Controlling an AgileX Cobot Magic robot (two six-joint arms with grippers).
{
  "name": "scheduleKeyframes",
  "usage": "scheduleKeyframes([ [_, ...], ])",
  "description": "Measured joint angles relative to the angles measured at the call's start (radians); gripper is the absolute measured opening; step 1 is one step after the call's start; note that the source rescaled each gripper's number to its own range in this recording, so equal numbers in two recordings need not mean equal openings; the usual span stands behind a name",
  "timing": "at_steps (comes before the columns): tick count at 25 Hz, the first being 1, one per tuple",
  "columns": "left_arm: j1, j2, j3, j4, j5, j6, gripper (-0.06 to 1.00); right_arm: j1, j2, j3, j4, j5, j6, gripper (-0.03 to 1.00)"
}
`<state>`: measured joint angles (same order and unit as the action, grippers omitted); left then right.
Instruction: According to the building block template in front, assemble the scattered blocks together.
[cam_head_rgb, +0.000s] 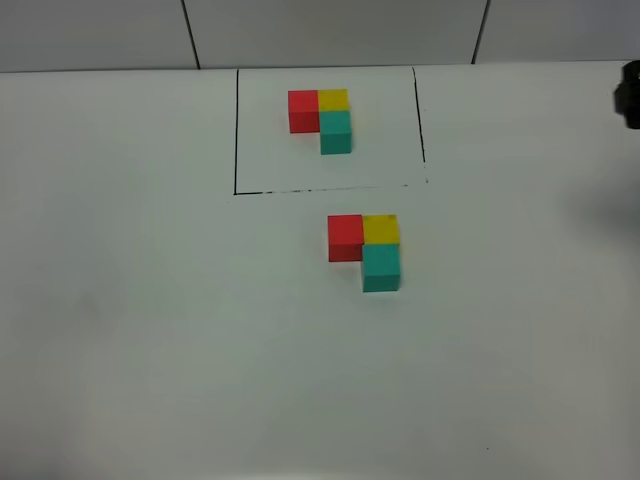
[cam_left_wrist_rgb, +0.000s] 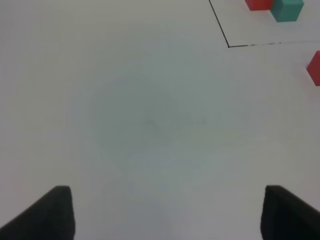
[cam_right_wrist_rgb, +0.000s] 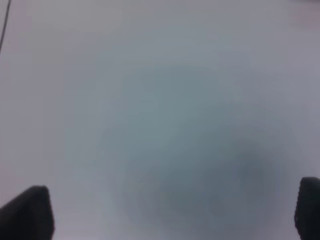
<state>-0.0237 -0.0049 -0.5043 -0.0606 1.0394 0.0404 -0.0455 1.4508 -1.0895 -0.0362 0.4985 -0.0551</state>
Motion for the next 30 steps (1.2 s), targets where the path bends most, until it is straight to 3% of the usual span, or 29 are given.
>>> scheduleKeyframes([
  [4,0.000,0.000,0.000,0.000,0.000,0.000,0.96,-0.025,-0.199,0.110,0.000,0.020,-0.024,0.96],
  [10,0.000,0.000,0.000,0.000,0.000,0.000,0.96,-0.028,-0.499,0.246,0.003,0.231,-0.029,0.95],
  [20,0.000,0.000,0.000,0.000,0.000,0.000,0.96,-0.028,-1.025,0.523,0.067,0.378,-0.012,0.94],
  [24,0.000,0.000,0.000,0.000,0.000,0.000,0.96,-0.028,-1.188,0.566,0.094,0.452,-0.010,0.94],
  [30,0.000,0.000,0.000,0.000,0.000,0.000,0.96,-0.028,-1.367,0.571,0.107,0.490,-0.010,0.92],
])
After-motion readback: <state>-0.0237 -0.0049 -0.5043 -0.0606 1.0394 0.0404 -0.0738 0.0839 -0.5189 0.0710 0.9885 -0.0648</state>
